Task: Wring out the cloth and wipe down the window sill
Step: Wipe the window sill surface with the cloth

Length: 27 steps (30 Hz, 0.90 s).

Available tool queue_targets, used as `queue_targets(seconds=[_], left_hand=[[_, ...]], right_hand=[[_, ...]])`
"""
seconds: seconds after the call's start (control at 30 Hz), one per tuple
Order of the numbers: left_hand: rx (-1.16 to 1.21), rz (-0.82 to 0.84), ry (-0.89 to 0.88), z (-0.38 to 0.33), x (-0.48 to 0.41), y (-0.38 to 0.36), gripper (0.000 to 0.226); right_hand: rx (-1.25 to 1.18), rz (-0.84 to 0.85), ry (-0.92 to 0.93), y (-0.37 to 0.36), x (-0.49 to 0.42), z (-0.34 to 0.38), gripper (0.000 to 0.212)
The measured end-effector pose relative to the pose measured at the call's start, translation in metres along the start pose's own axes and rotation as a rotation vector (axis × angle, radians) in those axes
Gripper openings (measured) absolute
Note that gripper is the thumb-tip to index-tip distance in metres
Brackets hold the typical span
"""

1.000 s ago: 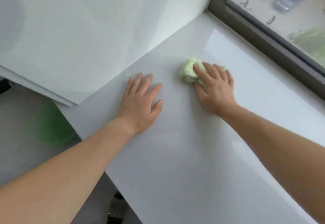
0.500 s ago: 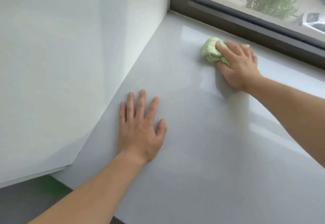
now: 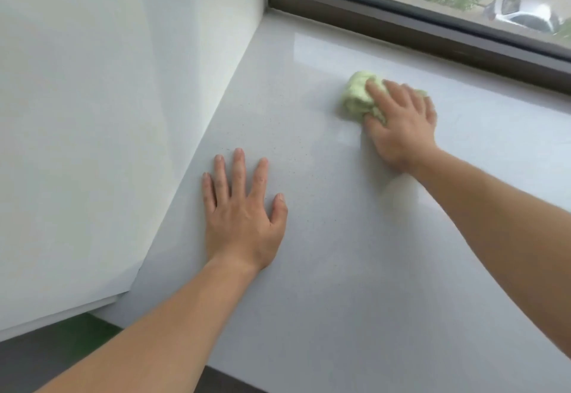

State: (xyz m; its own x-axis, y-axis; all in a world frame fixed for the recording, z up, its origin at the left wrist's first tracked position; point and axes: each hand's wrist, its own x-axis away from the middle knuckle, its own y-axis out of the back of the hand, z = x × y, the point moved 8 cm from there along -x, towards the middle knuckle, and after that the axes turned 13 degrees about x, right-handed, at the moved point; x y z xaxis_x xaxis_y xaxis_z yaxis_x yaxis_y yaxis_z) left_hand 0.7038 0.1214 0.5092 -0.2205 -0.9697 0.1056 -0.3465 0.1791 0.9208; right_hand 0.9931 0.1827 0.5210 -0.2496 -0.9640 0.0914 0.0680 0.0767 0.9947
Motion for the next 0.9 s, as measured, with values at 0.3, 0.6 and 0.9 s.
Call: queue_targets(seconds=[0.3,0.6,0.9], left_hand=[[-0.006,-0.007,-0.003,0.001,0.0,0.0,0.069],[-0.007,-0.012,-0.013,0.002,-0.001,-0.002,0.066],[0.249,-0.023,-0.049,0.005,0.001,0.006,0.062]], right_hand=[[0.071,0.004,0.3,-0.016,0.103,0.07,0.055],[-0.033,-0.04,-0.094,-0.012,0.1,0.05,0.055],[-0.025,0.015,-0.094,-0.015,0.121,0.022,0.056]])
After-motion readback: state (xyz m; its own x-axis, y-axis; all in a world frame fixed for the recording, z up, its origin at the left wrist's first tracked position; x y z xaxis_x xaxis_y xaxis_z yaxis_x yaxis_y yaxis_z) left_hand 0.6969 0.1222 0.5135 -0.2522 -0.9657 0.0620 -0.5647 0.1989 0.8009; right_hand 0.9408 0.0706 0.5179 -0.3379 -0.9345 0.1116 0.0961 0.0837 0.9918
